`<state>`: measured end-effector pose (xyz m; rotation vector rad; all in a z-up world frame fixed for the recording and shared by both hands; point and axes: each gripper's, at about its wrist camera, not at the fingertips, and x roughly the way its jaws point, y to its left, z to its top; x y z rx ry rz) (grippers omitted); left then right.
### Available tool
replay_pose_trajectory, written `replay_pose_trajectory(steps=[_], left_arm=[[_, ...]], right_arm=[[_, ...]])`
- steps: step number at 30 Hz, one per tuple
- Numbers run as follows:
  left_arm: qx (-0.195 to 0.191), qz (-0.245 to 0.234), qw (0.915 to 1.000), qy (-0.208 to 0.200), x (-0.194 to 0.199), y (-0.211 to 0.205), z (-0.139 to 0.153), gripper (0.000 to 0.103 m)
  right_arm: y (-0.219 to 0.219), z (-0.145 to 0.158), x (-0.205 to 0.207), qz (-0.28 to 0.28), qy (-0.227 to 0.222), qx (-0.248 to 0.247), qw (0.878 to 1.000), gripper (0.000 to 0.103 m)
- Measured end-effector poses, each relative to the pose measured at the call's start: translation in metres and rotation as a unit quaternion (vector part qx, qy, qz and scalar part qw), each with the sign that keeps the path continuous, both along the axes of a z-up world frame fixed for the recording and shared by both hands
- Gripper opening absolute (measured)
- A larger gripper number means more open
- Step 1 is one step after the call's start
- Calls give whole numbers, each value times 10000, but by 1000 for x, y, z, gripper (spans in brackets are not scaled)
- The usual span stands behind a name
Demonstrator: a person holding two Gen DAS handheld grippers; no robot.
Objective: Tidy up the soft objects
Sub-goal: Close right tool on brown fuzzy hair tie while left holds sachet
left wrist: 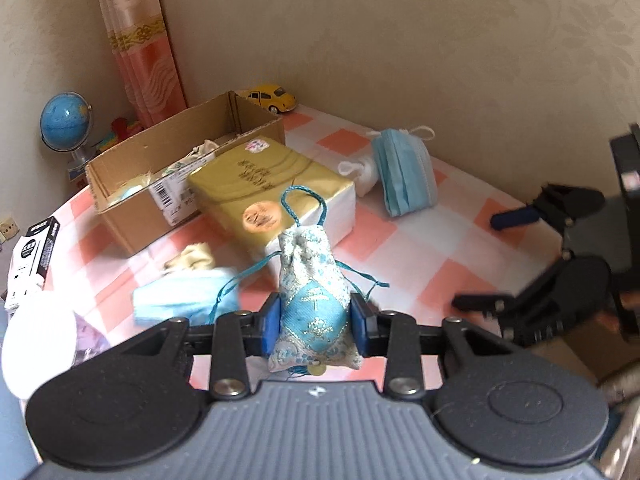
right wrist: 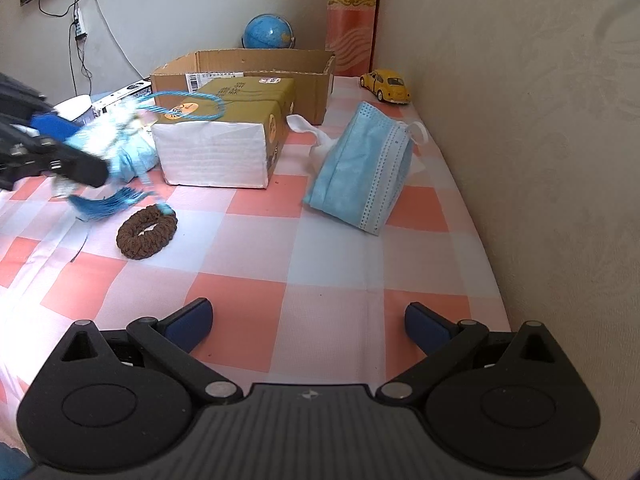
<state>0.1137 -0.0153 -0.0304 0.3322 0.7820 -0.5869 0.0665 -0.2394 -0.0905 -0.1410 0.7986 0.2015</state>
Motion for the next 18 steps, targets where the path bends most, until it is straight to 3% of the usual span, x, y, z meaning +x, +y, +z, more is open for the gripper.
replay_pose_trajectory(steps=[10, 18], left_arm=[[208, -489, 9979, 382, -23, 27, -25, 34], [154, -417, 9975, 541, -24, 48, -40, 34]], right_arm=[[25, 4, 6, 196, 226, -206, 9993, 103], [63, 5, 11, 678, 365, -224, 9968, 103]])
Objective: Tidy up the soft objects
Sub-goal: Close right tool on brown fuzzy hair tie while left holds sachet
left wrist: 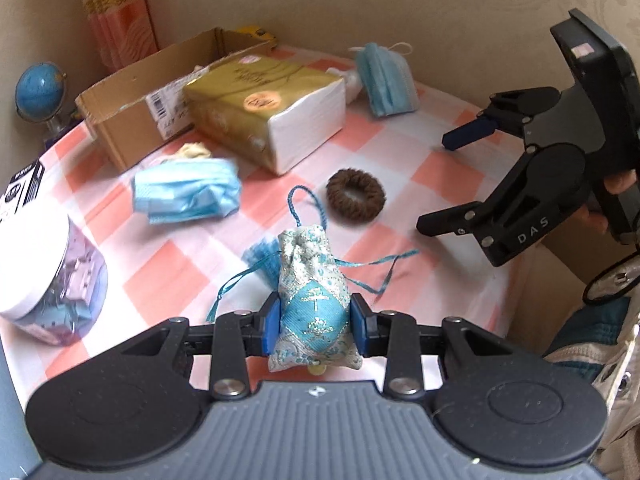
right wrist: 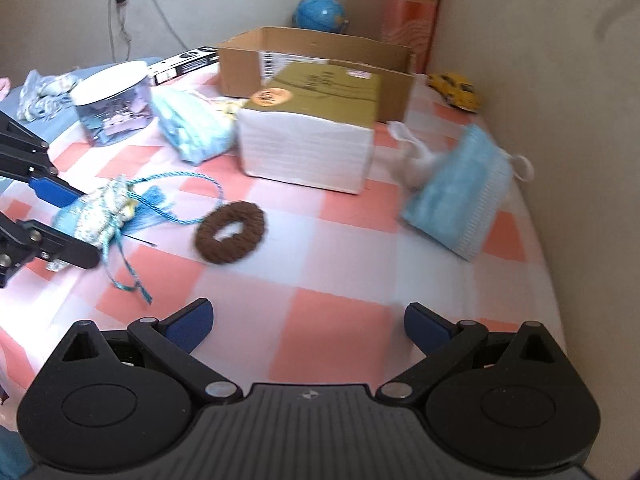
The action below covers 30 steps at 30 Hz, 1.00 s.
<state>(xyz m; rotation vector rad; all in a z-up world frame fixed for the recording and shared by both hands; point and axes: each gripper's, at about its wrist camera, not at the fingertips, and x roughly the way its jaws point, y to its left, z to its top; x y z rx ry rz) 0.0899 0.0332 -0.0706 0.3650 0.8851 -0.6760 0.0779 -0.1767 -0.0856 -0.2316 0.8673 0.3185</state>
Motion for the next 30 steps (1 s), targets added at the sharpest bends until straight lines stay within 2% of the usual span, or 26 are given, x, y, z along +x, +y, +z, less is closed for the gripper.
replay_pose_trajectory(steps=[17, 20, 28, 30], left_arm=[[-154, 83, 9998, 121, 4, 11, -4, 36], [-150, 83, 9998, 136, 6, 11, -4, 36], [-165, 89, 9997, 166, 7, 11, -5, 36], [-162, 85, 9997, 172, 7, 11, -5, 36]], right_arm=[[48, -3, 36, 649, -14, -86, 9979, 103], [50, -2, 37, 733, -18, -65, 9973, 97], [55, 3, 37, 901, 50, 16, 9959, 73], [56, 3, 36, 930, 87, 34, 9956, 71]])
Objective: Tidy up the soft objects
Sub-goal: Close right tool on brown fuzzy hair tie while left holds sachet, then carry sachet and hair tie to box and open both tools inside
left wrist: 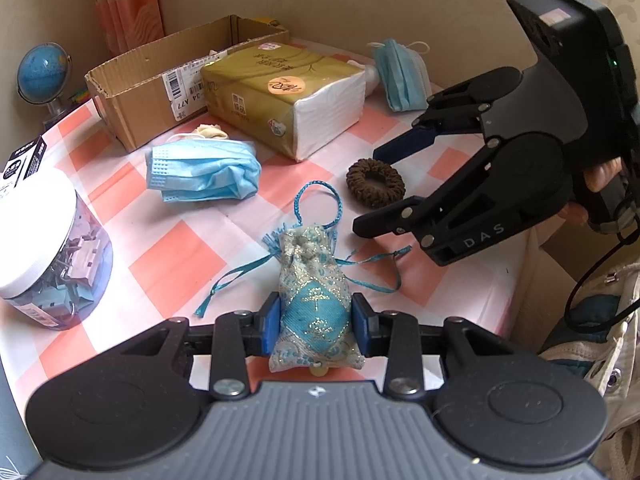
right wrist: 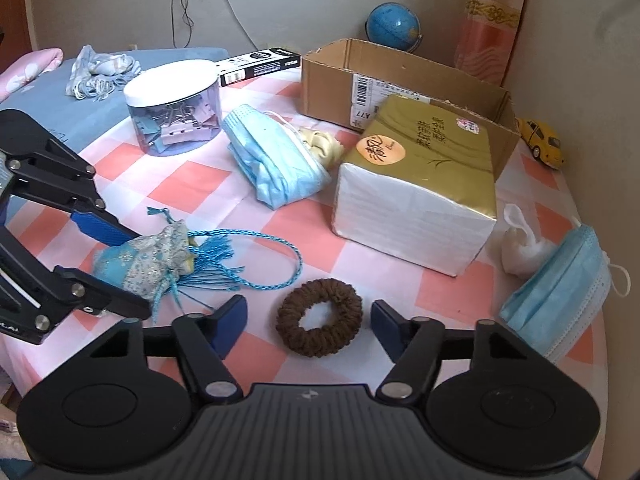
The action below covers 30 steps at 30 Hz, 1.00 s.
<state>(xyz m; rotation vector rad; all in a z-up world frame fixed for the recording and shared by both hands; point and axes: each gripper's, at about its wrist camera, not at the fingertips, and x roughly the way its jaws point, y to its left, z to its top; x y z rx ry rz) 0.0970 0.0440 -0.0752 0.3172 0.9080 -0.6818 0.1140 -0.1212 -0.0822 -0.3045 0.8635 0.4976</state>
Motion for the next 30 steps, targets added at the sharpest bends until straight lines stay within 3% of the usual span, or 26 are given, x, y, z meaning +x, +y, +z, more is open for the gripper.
replay_pose_trajectory(steps=[6, 17, 24, 30], left_arm=[[-10, -26, 10000, 0, -1, 0, 1, 35], [14, -137, 9998, -152, -9, -2, 22, 34], [52, -451, 9975, -532, -3, -7, 57, 34], [181, -816, 9921, -931, 30, -19, 94, 34]], right_arm=[[-1, 3, -1, 6, 48, 29, 10000, 49], [-12, 24, -15, -20, -219, 14, 9998, 49], [-19, 40, -25, 93, -309, 139, 9994, 48], [-26, 50, -30, 94, -393, 281, 9988, 48]])
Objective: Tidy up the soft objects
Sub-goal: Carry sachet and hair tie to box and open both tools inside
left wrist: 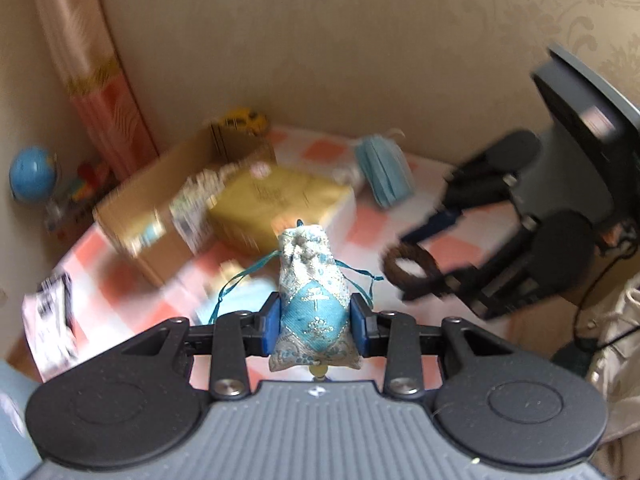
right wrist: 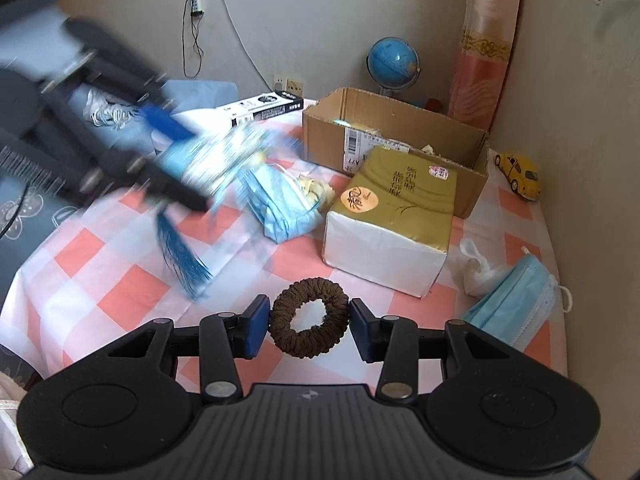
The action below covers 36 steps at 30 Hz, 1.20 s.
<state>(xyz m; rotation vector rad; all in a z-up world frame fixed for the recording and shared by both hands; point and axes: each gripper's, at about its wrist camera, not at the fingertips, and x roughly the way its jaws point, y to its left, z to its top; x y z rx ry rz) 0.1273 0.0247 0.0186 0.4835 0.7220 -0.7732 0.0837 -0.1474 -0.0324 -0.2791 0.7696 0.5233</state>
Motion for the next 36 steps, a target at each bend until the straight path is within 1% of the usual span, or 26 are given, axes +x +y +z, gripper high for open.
replay_pose_trajectory(steps=[3, 8, 13, 17, 20, 21, 23, 24, 25, 26, 28, 31, 33, 35, 36], left_arm=[[66, -73, 9998, -165, 30, -6, 16, 34], [211, 16, 9985, -504, 86, -16, 37, 34], [461, -47, 9954, -836, 136, -33, 50, 34], [708, -187, 9926, -968, 168, -48, 46, 34], [850, -259, 9922, -876, 192, -54, 34, 35], [875, -278, 9922, -844, 197, -55, 29, 37], [909, -249, 9928, -741, 210, -56, 18, 48], [950, -124, 9929, -710, 215, -57, 11, 54], [987, 1, 9926, -706, 219, -56, 5, 67], [999, 106, 9925, -700, 220, -55, 0, 74], [880, 246, 9941, -581, 220, -48, -7, 74], [568, 512, 9967, -279, 209, -35, -11, 75], [338, 658, 9972, -95, 194, -26, -9, 79], [155, 850, 9962, 45, 175, -17, -5, 87], [111, 996, 9949, 99, 167, -14, -3, 87]], right_arm=[[-6, 5, 0, -65, -30, 74, 9999, 48], [-20, 12, 2, -301, -94, 91, 9995, 48], [-36, 13, 9, -617, -63, 109, 9980, 48], [-48, 11, 16, -846, -4, 92, 9964, 48], [-54, 10, 21, -1002, 9, 88, 9949, 48], [-56, 10, 23, -1049, 16, 96, 9944, 48], [-60, 9, 27, -1137, 38, 116, 9934, 48], [-61, 8, 29, -1168, 61, 113, 9931, 48], [-61, 8, 31, -1181, 69, 101, 9929, 48], [-61, 8, 32, -1190, 67, 76, 9928, 48], [-61, 10, 35, -1168, 44, 38, 9931, 48], [-59, 18, 39, -1104, -51, 0, 9939, 48], [-58, 24, 43, -1069, -147, -28, 9942, 48], [-55, 31, 49, -1012, -246, -67, 9945, 48], [-53, 35, 53, -965, -294, -88, 9949, 48]])
